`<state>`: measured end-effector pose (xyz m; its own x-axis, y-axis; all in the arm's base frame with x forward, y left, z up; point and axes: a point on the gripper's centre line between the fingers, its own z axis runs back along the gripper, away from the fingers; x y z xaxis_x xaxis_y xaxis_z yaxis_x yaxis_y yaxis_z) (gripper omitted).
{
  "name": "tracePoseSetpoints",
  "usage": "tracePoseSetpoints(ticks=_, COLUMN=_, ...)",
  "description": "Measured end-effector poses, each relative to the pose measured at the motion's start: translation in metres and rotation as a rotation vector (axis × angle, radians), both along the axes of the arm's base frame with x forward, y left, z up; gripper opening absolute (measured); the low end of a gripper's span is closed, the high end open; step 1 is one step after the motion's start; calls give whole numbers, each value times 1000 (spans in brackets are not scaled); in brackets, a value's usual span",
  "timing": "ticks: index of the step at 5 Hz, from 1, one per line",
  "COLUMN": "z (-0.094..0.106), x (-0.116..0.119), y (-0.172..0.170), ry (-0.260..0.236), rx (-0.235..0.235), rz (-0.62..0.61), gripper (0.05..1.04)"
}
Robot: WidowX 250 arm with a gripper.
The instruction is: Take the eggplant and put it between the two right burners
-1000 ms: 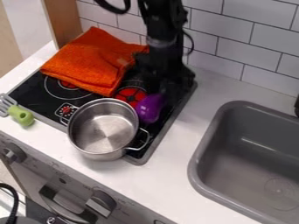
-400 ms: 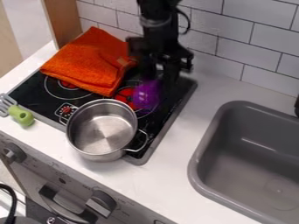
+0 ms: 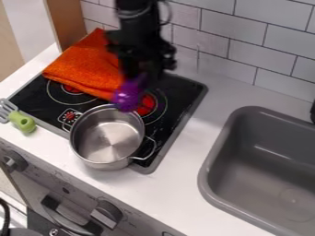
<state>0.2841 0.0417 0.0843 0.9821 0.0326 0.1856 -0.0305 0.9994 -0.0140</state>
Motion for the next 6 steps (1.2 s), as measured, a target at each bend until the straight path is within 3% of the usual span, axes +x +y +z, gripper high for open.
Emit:
tracePoseSetpoints(ticks=2, z=-8, x=-31, y=20, ry=-4, rx=-7, rz=-55, gripper=499)
tracePoseSetpoints(ticks=4, z=-15, x=-38, y=16, ry=23, rx=8, rz=-67, gripper=499)
tracePoseSetpoints(ticks=5, z=-22, x=-37, y=16, ry=43, rx=26, rz=-58, gripper=565)
tracePoseSetpoints(ticks=6, z=-23, x=-36, y=16, ry=33, rx=33, rz=-57, gripper=847)
